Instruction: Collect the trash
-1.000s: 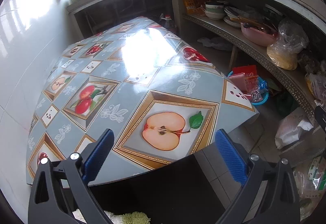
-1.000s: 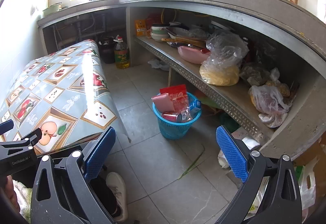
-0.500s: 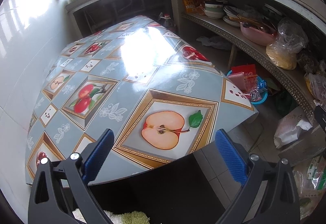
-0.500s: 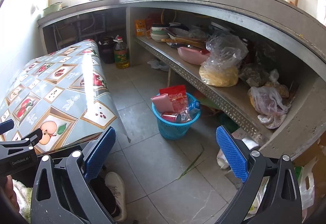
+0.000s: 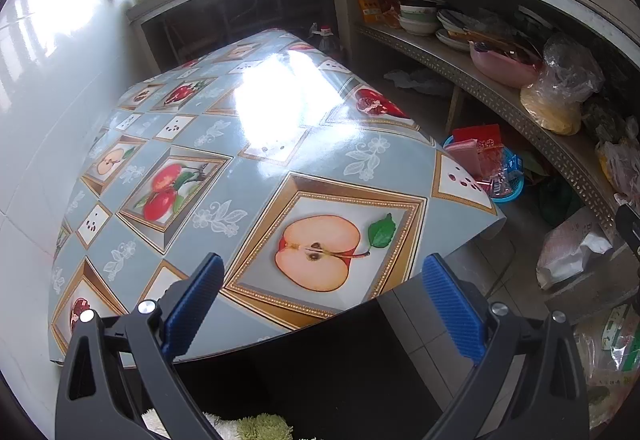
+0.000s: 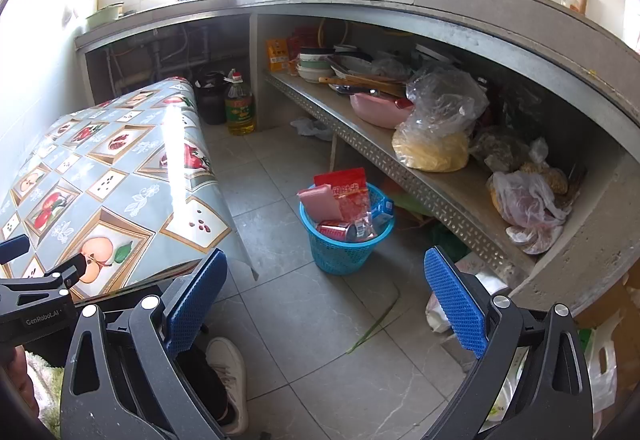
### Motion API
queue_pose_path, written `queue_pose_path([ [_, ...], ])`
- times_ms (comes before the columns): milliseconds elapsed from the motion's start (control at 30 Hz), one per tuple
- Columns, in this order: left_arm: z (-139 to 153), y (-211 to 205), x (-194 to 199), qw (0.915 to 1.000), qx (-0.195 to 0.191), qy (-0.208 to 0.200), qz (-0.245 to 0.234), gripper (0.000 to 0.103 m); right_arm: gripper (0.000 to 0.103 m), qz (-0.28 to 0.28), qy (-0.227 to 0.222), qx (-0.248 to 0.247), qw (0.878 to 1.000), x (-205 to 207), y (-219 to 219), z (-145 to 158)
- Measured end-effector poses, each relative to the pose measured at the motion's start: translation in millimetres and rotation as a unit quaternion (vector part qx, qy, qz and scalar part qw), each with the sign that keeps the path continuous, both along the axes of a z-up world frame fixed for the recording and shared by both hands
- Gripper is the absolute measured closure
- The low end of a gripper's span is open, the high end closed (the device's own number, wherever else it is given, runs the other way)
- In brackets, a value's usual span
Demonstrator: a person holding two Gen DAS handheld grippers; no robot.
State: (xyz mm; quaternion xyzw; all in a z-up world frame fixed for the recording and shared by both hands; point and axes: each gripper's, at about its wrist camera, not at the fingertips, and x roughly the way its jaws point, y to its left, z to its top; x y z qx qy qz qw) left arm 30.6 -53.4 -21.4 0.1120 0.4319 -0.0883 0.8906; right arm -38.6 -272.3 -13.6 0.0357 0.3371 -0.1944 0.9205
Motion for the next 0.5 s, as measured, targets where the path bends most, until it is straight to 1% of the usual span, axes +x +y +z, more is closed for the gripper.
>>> queue_pose_path([
  [500,0.2,0.2,-0.1,1.0000,-0.002,0.001,-0.001,0.006,0.008,0.000,0.000,0.000,1.000,0.8,1.3,0.4],
])
